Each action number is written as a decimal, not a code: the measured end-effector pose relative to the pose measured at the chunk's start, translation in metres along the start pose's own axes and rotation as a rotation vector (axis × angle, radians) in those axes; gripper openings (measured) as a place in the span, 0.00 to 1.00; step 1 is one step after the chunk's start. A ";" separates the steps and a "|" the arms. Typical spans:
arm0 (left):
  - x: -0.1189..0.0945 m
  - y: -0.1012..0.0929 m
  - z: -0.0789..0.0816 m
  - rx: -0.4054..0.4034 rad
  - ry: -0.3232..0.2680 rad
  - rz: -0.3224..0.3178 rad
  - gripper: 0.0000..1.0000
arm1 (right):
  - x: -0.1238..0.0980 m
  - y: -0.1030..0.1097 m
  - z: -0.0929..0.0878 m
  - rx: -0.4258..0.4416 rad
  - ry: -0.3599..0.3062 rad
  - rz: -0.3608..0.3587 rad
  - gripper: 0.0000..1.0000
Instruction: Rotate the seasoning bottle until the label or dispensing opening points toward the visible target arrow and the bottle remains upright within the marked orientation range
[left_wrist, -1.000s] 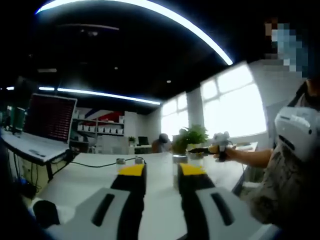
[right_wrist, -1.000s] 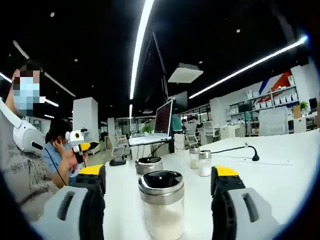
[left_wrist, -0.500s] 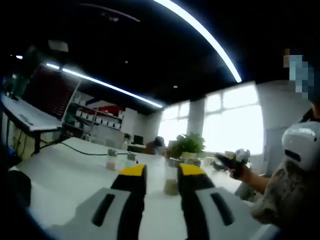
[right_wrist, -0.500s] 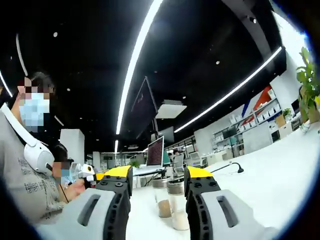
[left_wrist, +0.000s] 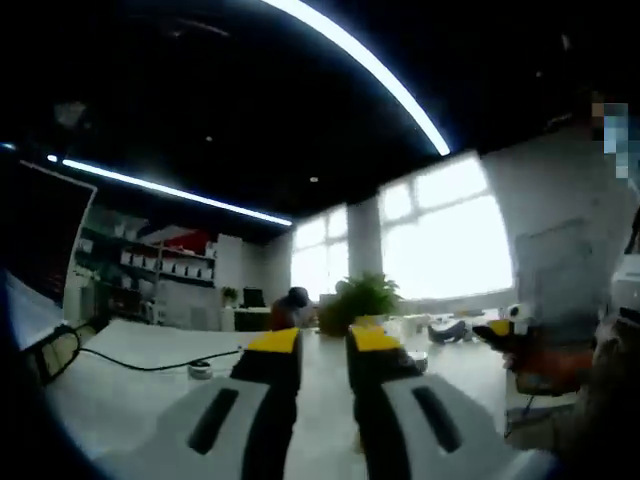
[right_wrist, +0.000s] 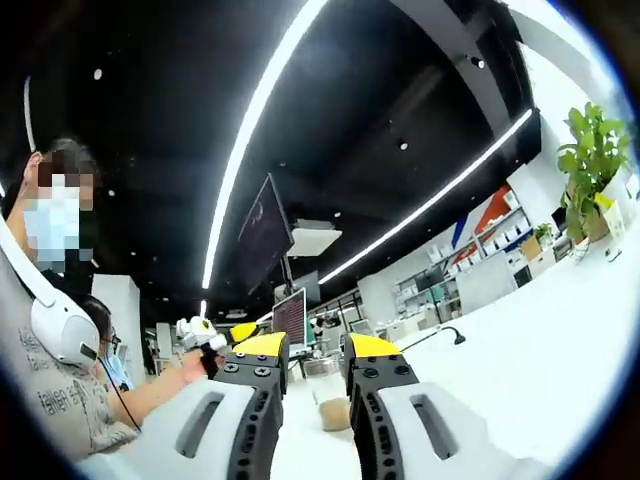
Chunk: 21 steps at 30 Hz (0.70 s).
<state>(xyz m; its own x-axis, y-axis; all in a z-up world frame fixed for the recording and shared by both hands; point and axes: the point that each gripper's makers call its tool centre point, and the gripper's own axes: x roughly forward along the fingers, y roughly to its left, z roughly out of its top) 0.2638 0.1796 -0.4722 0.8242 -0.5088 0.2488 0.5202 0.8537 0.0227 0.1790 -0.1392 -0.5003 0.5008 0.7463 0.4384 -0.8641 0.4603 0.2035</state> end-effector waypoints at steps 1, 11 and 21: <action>0.010 0.010 -0.009 0.010 0.022 0.030 0.21 | -0.002 0.003 0.003 0.000 -0.008 -0.001 0.20; 0.113 0.038 -0.081 0.172 0.149 0.024 0.28 | -0.030 0.028 0.031 0.002 -0.085 -0.116 0.17; 0.160 0.067 -0.116 0.180 0.183 0.129 0.47 | -0.057 0.055 0.049 -0.095 -0.122 -0.273 0.16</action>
<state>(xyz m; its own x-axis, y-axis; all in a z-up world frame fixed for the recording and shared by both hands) 0.4567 0.1420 -0.5435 0.9160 -0.3926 0.0826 0.3741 0.9102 0.1780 0.1003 -0.1796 -0.4710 0.6990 0.5281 0.4823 -0.6871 0.6830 0.2478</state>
